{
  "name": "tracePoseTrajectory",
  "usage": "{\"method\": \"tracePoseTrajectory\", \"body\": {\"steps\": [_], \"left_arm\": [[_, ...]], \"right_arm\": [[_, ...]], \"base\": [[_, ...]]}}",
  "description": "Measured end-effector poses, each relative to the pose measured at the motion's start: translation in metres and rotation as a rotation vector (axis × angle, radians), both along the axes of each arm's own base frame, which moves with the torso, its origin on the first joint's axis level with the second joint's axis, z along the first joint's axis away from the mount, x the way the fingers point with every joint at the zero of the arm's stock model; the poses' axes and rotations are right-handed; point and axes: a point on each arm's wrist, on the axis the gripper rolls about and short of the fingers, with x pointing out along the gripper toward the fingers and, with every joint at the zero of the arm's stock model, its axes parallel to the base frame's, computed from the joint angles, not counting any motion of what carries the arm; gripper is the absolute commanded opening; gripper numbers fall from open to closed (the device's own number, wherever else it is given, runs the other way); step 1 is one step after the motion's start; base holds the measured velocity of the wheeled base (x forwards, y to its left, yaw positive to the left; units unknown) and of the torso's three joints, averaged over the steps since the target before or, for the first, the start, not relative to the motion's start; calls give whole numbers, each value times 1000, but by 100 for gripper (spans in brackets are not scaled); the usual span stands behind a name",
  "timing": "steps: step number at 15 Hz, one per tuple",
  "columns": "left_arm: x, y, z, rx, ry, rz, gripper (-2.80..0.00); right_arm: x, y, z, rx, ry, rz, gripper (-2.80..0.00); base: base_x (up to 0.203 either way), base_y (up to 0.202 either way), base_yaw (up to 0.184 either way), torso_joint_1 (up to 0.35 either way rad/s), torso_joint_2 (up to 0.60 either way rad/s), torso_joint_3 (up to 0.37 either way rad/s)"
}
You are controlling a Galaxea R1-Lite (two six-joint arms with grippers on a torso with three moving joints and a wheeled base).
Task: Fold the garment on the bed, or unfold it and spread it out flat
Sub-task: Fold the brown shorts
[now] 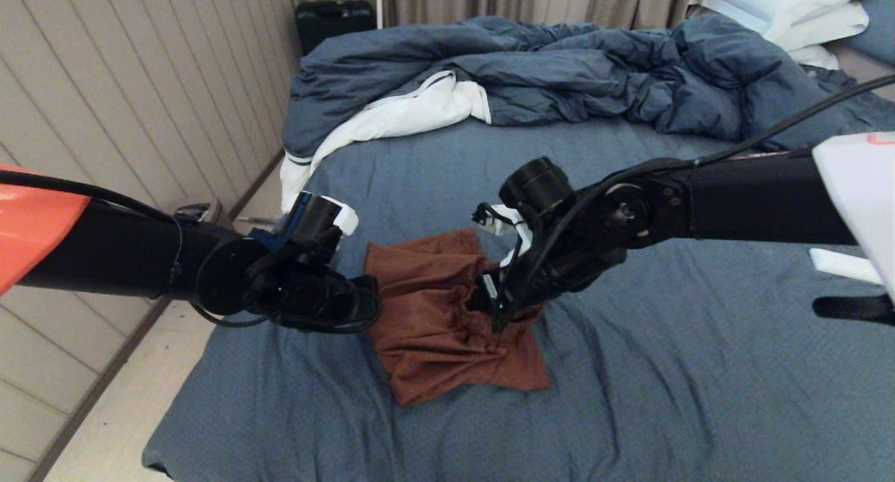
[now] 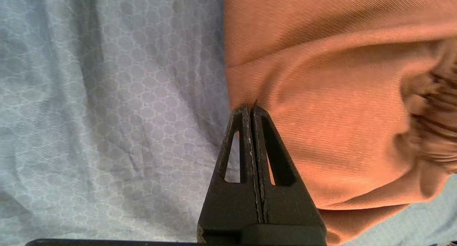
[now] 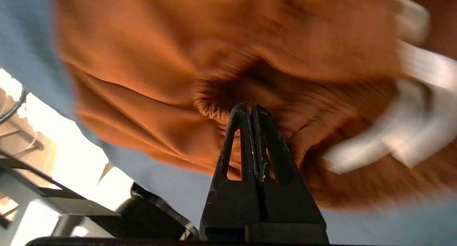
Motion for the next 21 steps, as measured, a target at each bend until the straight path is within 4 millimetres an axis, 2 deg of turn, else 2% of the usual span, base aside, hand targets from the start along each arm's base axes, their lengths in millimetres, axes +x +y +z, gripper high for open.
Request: {"method": "tracePoseTrajectory", "body": {"steps": [3,6,8,11,14,16,18,21], "left_arm": [[0,0,0,0,2,0,-280],[0,0,0,0,1,0,-280],[0,0,0,0,0,-1,-280],[0,0,0,-1,-1,-1,-280],[1,0,1,-5,-3,2,-280],[1,0,2,-7,-5,4,-280],[0,0,2,-6,-5,4,-280],[0,0,2,-7,-4,2,-280]], "right_arm": [[1,-36,3,-18,7,-70,-280],[-10,-53,16,-11,-14,-92,-280],[-14,-56,29,20,-67,-93,-280],[-20,-40,51,82,-153,-53,-280],[-19,-21,56,104,-174,-14,-280],[-9,-3,46,105,-159,6,-280],[5,17,25,91,-121,20,-280],[20,32,-3,64,-75,26,-280]], "base": [[0,0,0,0,0,0],[0,0,0,0,0,0],[0,0,0,0,0,0],[0,0,0,0,0,0],[0,0,0,0,0,0],[0,0,0,0,0,0],[0,0,0,0,0,0],[0,0,0,0,0,0]]}}
